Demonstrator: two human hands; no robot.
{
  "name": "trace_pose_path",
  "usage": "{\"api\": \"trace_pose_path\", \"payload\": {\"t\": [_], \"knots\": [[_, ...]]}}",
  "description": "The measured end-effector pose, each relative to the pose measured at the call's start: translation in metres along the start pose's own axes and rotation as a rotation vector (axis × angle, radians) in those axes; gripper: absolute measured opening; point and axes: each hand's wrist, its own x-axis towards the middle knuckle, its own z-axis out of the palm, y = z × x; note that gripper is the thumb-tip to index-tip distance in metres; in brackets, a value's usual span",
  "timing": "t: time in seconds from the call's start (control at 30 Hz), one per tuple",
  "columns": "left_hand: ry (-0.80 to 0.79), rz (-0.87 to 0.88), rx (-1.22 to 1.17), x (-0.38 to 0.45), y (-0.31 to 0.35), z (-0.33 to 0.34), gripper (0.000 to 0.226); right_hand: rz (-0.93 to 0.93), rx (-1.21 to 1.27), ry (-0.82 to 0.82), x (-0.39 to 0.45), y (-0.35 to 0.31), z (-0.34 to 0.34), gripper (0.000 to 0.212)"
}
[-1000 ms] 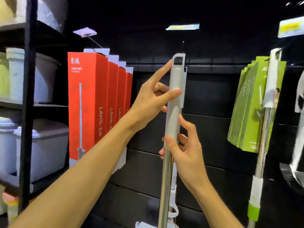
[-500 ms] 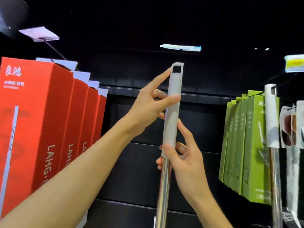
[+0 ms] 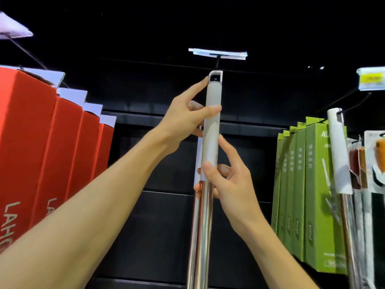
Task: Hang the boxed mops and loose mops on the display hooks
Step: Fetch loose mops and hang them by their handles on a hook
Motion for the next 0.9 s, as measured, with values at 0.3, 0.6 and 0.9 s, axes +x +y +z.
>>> {"api": "trace_pose_path", "payload": {"t": [0.3, 0.6, 0.9], "knots": [[0.006, -0.075, -0.021, 0.007, -0.037, 0.009, 0.075, 0.040, -0.008, -0.027, 0.010, 0.032, -0.009, 0.065], [0.010, -0.114, -0.027, 0.010, -0.073, 0.011, 0.078, 0.090, -0.033, -0.004, 0.017, 0.071, -0.005, 0.068], [0.049, -0.128, 0.047, 0.022, -0.096, 0.018, 0.078, 0.093, -0.187, 0.022, 0.030, 0.098, -0.001, 0.067]]}}
